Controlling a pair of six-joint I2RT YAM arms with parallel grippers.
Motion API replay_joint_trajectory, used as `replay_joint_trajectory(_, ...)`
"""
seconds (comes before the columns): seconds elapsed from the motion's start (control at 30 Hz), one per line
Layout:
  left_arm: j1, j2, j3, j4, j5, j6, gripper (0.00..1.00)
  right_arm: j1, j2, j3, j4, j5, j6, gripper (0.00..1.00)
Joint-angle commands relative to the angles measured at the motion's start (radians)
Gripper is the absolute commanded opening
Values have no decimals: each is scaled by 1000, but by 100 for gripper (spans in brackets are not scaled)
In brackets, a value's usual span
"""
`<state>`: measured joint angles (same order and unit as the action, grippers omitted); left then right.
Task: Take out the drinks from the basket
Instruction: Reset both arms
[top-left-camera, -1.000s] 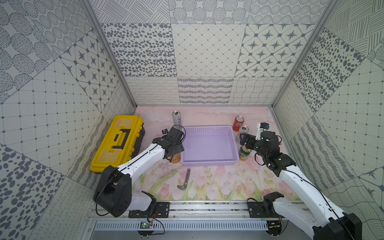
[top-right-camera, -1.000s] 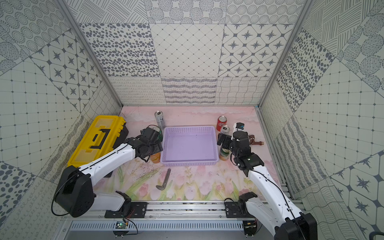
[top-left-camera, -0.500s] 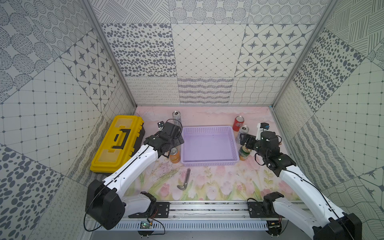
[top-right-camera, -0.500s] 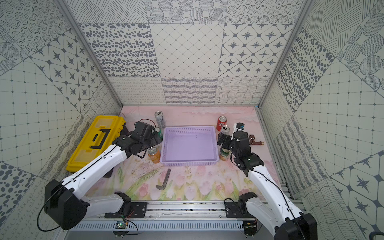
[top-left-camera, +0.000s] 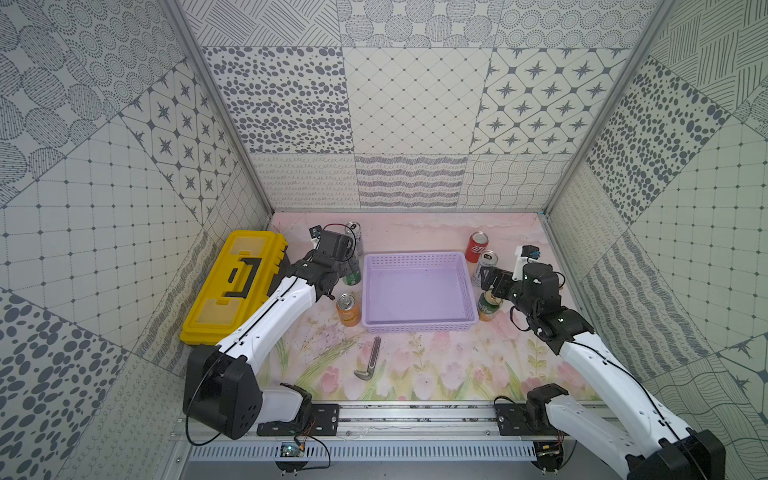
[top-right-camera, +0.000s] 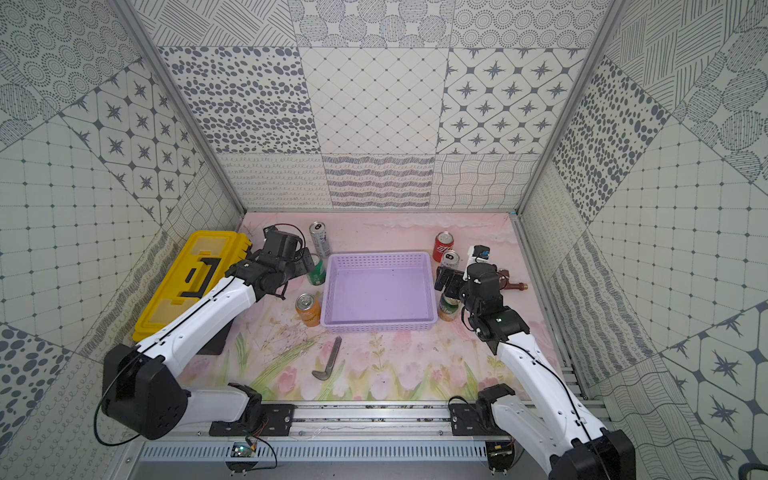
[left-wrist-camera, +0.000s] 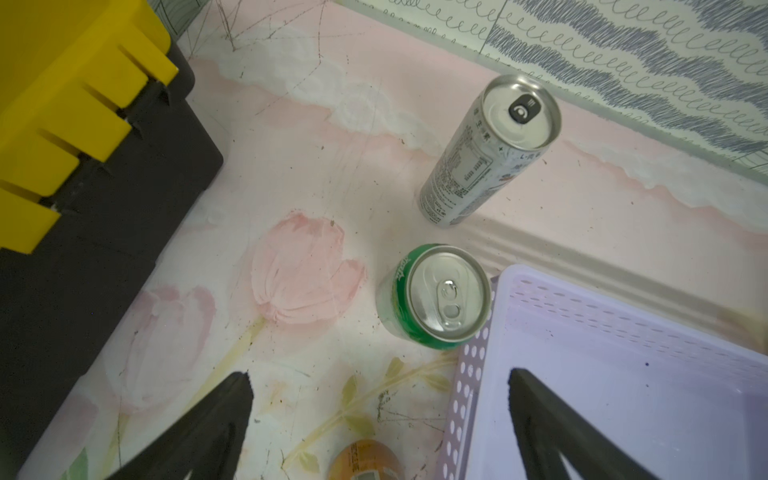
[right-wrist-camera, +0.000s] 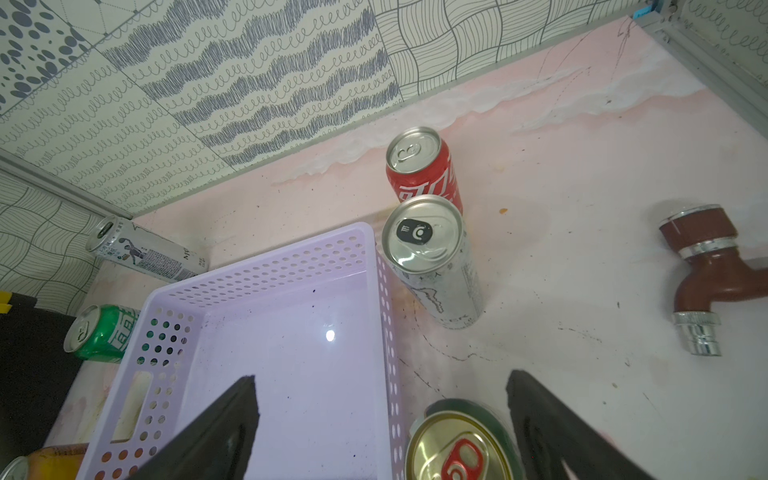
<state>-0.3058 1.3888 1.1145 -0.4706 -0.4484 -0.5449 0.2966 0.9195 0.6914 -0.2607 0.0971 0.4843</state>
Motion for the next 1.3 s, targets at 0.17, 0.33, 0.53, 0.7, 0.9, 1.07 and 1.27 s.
replay_joint_trajectory(0.17, 81, 83, -83, 367, -82, 291, 100, -5, -1, -14, 55, -17, 10, 97)
replay_joint_trajectory(0.33, 154, 77, -188, 520, -12, 315, 100, -5, 0, -15, 57, -23, 11, 97)
replay_joint_trajectory(0.53, 168, 103, -314, 711, 5, 462, 100, -7, 2, -16, 61, -27, 14, 97)
replay_joint_trajectory(0.7, 168, 70, -371, 751, -15, 474, 100, -8, -1, -18, 64, -26, 14, 97)
replay_joint_trajectory(0.9, 168, 107, -442, 847, 22, 476, 100, -10, -3, -20, 66, -28, 14, 97)
replay_joint_trajectory(1.07, 168, 154, -508, 972, 47, 481, 100, -11, -9, -24, 65, -25, 13, 97)
replay_joint_trajectory(1.27, 170, 179, -573, 1098, 55, 481, 100, -13, -5, -28, 70, -21, 7, 97)
